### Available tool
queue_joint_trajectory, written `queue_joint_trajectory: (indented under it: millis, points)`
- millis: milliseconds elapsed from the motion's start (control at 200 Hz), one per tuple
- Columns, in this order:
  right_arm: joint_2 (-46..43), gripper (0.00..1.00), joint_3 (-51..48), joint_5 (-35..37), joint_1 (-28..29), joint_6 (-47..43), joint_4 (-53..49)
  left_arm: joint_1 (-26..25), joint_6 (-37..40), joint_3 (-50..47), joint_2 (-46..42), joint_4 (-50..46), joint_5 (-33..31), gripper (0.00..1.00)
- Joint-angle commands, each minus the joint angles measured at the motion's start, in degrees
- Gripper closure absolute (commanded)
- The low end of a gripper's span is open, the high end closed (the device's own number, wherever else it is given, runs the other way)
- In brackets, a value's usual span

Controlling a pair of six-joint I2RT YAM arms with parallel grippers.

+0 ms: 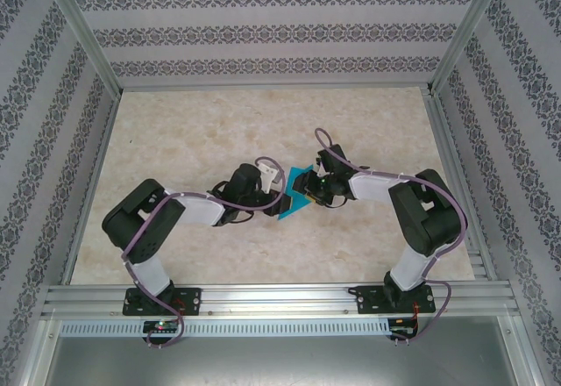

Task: Fold a paper plane with a square sheet of paper (pick it up from the middle)
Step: Fourth fold the wing at the center of the table.

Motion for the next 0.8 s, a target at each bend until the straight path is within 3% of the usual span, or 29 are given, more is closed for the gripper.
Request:
queue_joint_trajectory:
  millis: [0, 170, 415, 794]
  points:
    - [3.1, 0.47, 0.7, 4.3, -0.1, -2.2, -5.5, 1.4, -1.1, -0.1, -3.4, -3.3, -1.9, 0.63]
    - [5.2, 0.46, 2.8, 7.2, 0.7, -2.0, -10.4, 2.4, -5.2, 0.0, -3.7, -3.7, -1.1, 0.63]
    - [8.6, 0.45, 5.1, 10.3, 0.9, 1.0, -16.8, 2.4, -9.4, 3.8, 1.1, -4.2, 6.9, 0.78]
    - [11.8, 0.46, 6.4, 11.7, 1.1, 3.0, -20.3, 2.4, -9.2, 7.0, 4.6, -10.0, 5.8, 0.88]
